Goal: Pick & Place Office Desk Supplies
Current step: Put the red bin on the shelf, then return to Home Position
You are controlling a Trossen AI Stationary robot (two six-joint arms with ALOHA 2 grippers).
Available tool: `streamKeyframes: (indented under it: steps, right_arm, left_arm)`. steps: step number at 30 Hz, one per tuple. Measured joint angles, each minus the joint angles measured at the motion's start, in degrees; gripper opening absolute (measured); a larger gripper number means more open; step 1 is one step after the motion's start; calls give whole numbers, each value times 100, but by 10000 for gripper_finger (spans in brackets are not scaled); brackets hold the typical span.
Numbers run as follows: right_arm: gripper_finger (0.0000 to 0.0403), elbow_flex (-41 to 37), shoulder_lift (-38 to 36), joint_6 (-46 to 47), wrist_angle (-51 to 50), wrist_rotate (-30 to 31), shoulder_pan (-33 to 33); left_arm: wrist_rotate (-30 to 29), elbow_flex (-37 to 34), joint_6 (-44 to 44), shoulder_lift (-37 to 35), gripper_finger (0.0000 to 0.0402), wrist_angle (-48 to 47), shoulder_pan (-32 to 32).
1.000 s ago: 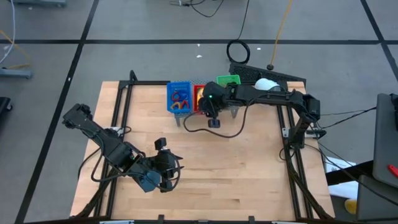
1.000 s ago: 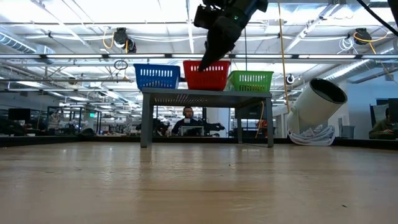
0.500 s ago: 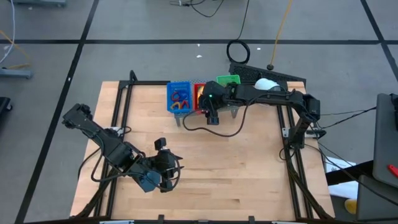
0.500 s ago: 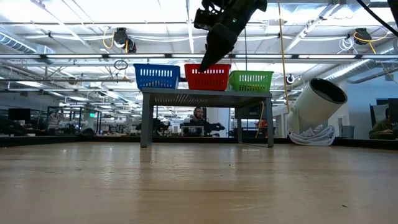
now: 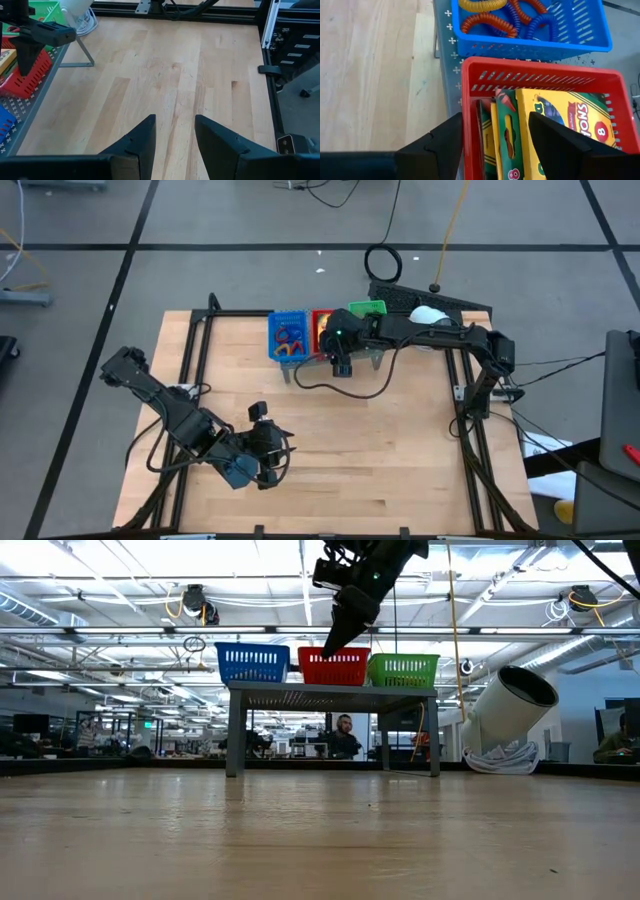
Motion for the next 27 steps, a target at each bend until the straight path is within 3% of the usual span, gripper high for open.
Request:
streamKeyframes:
  steps: [15, 22, 27]
  right_arm:
    - [217, 1, -139, -22, -75, 0, 227]
    - [224, 2, -636, 62, -155, 28, 702]
    - [223, 2, -1169, 684, -206, 1, 1379]
  left_arm:
    - [3, 0, -2, 0, 143, -1, 0]
    - [133, 0, 0, 2, 143, 2, 0]
    - [126, -1, 413, 2, 143, 10, 0]
